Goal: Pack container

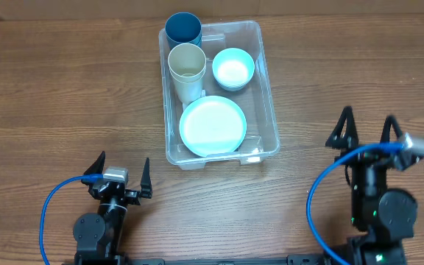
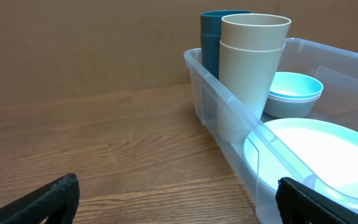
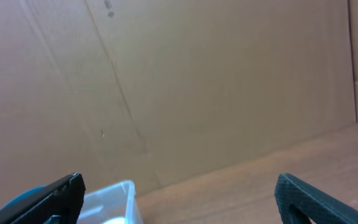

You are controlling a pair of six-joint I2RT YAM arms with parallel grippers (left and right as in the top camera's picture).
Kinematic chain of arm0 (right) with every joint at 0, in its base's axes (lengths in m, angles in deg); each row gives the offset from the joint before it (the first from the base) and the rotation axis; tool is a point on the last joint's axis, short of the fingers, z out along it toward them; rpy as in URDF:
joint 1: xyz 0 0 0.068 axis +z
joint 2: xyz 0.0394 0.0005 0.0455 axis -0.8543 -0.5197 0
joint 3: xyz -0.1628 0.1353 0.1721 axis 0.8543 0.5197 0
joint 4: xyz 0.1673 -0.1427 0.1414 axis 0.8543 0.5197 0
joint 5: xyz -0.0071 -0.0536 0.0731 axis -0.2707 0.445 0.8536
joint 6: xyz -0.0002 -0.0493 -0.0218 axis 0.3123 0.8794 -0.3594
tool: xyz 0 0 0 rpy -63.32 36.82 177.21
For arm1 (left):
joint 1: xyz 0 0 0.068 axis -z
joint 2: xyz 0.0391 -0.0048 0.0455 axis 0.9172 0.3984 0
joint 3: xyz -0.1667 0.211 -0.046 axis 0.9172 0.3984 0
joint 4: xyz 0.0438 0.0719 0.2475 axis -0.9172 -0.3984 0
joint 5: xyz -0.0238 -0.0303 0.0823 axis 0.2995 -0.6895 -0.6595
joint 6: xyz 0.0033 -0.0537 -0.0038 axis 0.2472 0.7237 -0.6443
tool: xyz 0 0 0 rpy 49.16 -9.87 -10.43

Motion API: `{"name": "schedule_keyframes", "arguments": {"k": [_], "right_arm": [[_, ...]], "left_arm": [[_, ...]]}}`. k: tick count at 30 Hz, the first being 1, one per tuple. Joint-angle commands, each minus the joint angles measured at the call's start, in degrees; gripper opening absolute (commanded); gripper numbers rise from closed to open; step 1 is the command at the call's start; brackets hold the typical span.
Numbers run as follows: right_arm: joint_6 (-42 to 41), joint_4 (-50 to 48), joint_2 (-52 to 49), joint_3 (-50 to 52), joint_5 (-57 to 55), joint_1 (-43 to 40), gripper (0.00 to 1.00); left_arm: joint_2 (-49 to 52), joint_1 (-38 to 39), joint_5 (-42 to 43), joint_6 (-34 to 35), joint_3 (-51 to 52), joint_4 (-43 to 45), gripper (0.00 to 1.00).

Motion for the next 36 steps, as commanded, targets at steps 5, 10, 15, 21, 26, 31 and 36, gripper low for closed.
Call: {"name": "schedule_keyframes", "arguments": {"k": [5, 10, 15, 21, 26, 31, 36], "right_arm": [[0.4, 8.0, 17.1, 11.9, 2.4, -0.4, 1.00], [0.4, 13.1, 21.6, 16.2, 3.3, -1.5, 1.00], [0.4, 14.8, 23.2, 19.8, 3.7, -1.7, 1.00], [3.4, 14.8, 23.2, 19.8, 3.9, -1.7, 1.00], [3.4, 14.8, 23.2, 19.8, 4.1, -1.7, 1.00], [3.4, 14.7, 23.2, 19.8, 4.1, -1.7, 1.00], [3.4, 14.8, 23.2, 19.8, 4.1, -1.7, 1.00]], "left_arm": [[-0.6, -0.3, -0.4, -1.1, 0.3, 0.0, 1.00], [-0.6, -0.3, -0.4, -1.1, 0.3, 0.0, 1.00], [-0.6, -0.3, -0.4, -1.1, 0.3, 0.0, 1.00], [-0.6, -0.3, -0.4, -1.1, 0.3, 0.0, 1.00], [-0.6, -0.3, -0.4, -1.1, 0.3, 0.0, 1.00], [-0.6, -0.3, -0.4, -1.1, 0.3, 0.0, 1.00], [-0.6, -0.3, -0.4, -1.1, 0.3, 0.0, 1.00]]}}
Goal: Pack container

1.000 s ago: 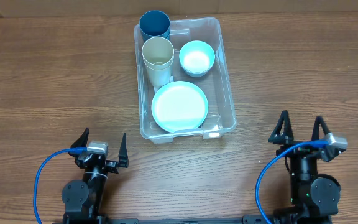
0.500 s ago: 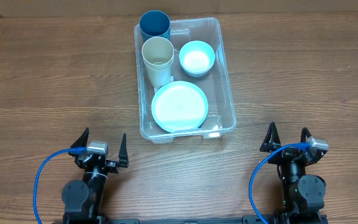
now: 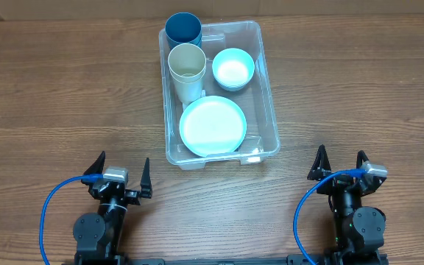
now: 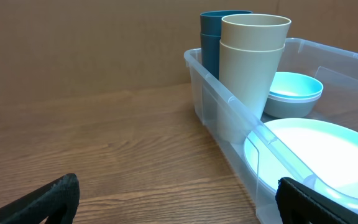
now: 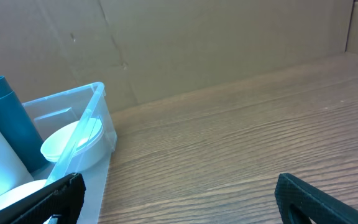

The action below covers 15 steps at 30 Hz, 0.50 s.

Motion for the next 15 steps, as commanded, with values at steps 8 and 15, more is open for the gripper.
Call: {"name": "schedule_keyframes", "arguments": {"k": [8, 15], "right_arm": [[0.4, -0.2, 0.7, 0.2, 0.5, -0.3, 1.00], [0.4, -0.3, 0.7, 0.2, 0.5, -0.3, 1.00]], "left_arm": [[-1.2, -0.3, -1.7, -2.2, 0.3, 0.6, 1.00], [-1.8, -0.3, -4.9, -3.2, 0.3, 6.9, 1.00]]}}
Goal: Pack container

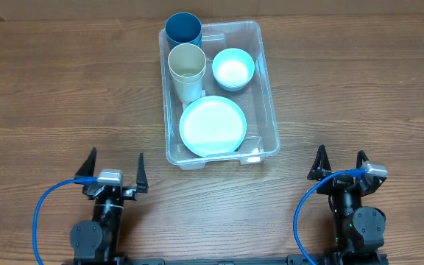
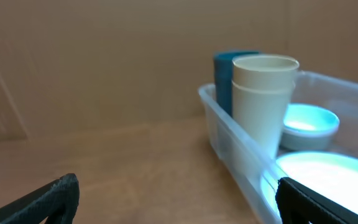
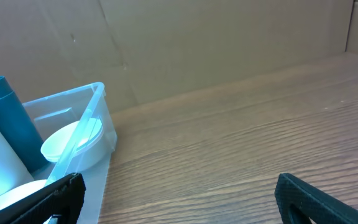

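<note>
A clear plastic container stands at the table's middle back. Inside it are a dark blue cup, a cream cup, a pale blue bowl and a pale blue plate. My left gripper rests at the front left, open and holding nothing, short of the container's near left corner. My right gripper sits at the front right, also open and holding nothing. The left wrist view shows both cups, the bowl and the plate.
A brown cardboard wall stands behind the wooden table. Blue cables loop from both arm bases at the front edge.
My left gripper has shifted a little to the left and its wrist view is blurred and tilted up. The right arm and the container's contents have not moved.
At first my right gripper was raised beside the container's right side, facing the cardboard wall. By the second moment it rested low at the front right, open. The left gripper stayed at the front left and has now shifted slightly.
</note>
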You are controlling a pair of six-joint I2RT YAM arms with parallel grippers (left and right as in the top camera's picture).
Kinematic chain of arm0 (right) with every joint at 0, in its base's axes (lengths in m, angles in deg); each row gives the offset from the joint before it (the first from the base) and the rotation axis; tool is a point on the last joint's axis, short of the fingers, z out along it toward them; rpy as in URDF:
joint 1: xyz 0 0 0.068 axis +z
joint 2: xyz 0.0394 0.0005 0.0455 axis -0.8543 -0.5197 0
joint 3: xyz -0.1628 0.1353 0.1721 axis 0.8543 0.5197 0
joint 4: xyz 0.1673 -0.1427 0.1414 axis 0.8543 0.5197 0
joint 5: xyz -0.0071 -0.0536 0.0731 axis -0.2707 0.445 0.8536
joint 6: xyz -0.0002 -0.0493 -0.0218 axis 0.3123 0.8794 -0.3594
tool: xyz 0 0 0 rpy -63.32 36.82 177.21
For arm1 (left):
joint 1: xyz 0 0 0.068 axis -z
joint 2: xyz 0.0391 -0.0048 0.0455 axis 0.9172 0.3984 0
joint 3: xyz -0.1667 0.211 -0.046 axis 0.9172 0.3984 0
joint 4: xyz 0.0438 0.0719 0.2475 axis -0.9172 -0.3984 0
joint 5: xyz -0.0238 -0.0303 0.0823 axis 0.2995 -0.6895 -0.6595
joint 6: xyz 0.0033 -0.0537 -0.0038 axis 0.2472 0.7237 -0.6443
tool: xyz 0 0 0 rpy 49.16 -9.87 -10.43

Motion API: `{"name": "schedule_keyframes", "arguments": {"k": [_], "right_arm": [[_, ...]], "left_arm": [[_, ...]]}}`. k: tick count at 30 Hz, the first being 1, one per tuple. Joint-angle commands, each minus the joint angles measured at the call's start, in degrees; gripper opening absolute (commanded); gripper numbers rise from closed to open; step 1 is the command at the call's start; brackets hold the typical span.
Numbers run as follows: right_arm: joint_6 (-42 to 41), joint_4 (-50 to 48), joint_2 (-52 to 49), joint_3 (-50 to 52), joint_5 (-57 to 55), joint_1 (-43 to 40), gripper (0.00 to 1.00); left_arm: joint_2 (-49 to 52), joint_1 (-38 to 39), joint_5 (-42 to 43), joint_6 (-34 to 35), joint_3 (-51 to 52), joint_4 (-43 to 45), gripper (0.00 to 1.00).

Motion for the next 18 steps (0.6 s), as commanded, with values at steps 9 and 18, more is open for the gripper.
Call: {"name": "schedule_keyframes", "arguments": {"k": [9, 18], "right_arm": [[0.4, -0.2, 0.7, 0.2, 0.5, -0.3, 1.00], [0.4, -0.2, 0.7, 0.2, 0.5, -0.3, 1.00]], "left_arm": [[-0.7, -0.3, -2.0, -1.5, 0.2, -7.5, 1.00], [-0.6, -0.3, -2.0, -1.5, 0.2, -7.5, 1.00]]}}
